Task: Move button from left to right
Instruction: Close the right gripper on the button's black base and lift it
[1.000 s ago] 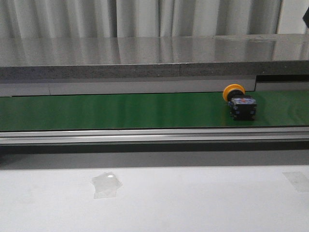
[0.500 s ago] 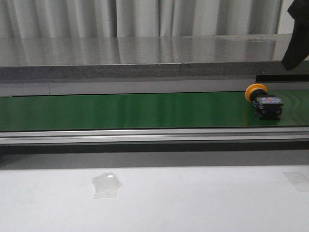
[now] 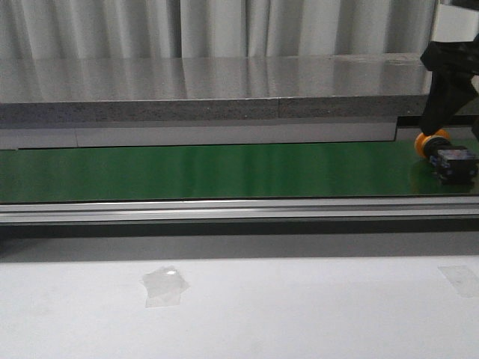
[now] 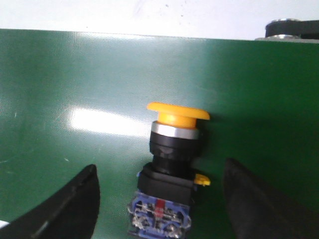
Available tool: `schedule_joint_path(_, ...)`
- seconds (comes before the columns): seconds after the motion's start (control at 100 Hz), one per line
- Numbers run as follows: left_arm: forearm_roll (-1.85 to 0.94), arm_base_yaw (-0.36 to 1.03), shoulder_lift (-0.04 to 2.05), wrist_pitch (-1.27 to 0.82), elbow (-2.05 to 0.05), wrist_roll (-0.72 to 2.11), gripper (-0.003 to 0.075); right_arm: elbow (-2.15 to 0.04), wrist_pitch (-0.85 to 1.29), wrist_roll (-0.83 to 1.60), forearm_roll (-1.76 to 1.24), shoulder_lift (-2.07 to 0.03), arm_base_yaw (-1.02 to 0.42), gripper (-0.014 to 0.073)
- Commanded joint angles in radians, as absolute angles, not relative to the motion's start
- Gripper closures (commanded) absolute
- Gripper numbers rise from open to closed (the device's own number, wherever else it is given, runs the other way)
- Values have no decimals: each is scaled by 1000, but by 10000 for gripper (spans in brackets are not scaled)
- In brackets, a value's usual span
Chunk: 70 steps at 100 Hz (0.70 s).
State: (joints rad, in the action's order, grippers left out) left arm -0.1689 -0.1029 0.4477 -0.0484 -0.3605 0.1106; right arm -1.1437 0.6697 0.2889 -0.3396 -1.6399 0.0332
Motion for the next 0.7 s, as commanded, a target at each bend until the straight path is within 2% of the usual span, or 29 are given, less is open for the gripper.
schedule_joint_path(0.0,-180,-100,451,21,-391,100,740,-1177,635,302,-336,-1628,31,71)
schedule_joint_path(0.16,-180,-100,451,21,-391,100,740,-1177,660,301,-312,-1671,32,76)
schedule_joint_path(0.21,-180,-100,451,21,-391,100,740,-1177,671,301,-312,-1673,32,109)
schedule_joint_path(0.38,-180,-100,451,21,-391,100,740,-1177,685,298,-312,-1673,32,414)
schedule_joint_path(0.43,-180,-100,451,21,-391,100,740,-1179,694,298,-312,-1673,32,463)
schedule_joint_path(0.69,-180,-100,451,21,-391,100,740,-1266,782,298,-312,-1659,32,480)
